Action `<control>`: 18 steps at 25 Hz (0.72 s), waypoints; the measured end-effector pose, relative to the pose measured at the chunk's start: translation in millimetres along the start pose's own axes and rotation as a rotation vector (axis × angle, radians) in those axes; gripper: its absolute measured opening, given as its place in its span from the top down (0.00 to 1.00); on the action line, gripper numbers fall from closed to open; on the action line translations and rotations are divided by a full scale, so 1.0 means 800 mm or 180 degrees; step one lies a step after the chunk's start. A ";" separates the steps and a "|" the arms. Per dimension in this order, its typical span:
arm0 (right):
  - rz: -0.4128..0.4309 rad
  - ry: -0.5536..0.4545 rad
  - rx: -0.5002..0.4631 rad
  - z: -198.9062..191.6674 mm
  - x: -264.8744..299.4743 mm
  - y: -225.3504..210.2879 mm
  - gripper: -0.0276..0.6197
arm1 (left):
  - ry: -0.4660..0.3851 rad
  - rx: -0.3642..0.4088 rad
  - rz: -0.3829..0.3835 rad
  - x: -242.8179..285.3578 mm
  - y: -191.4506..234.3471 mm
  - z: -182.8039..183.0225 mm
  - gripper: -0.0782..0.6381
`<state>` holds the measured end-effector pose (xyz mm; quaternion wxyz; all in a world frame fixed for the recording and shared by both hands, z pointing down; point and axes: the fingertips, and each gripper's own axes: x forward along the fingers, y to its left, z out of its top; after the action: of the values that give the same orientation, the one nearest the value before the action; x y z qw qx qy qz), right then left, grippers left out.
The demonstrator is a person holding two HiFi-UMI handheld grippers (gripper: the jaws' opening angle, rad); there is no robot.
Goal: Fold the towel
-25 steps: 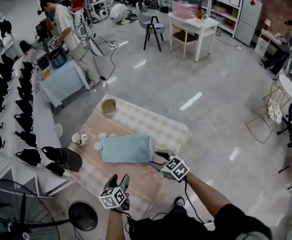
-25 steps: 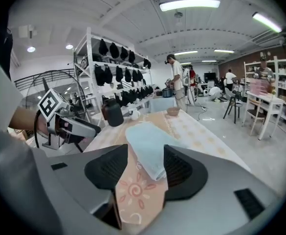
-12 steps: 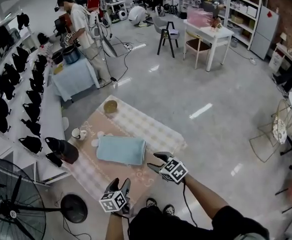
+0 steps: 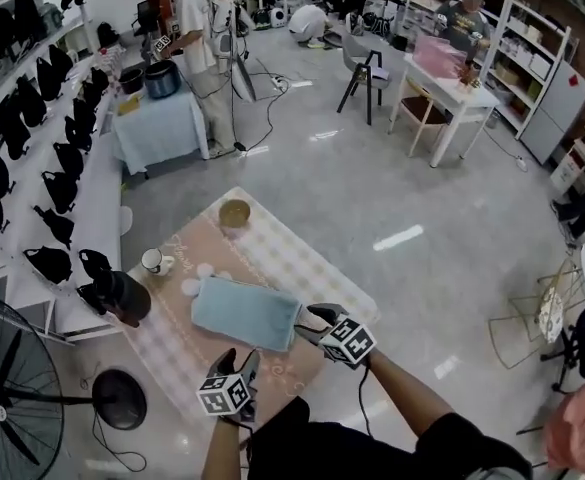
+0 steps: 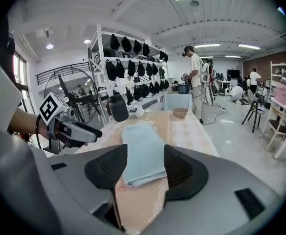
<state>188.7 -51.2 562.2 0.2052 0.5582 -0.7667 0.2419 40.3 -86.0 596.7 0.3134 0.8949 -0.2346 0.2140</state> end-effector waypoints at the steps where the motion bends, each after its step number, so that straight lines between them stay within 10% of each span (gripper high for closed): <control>1: 0.0039 0.0045 -0.0025 0.003 0.008 -0.004 0.63 | -0.0006 -0.0039 0.0005 0.004 0.002 0.004 0.55; 18: 0.0896 0.0437 -0.0472 0.014 0.087 -0.075 0.62 | -0.0223 -0.0566 0.0825 0.046 0.027 0.000 0.55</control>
<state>225.2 -126.1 602.8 0.2618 0.4108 -0.8372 0.2485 57.6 -111.9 625.9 0.3528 0.8328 -0.3769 0.1997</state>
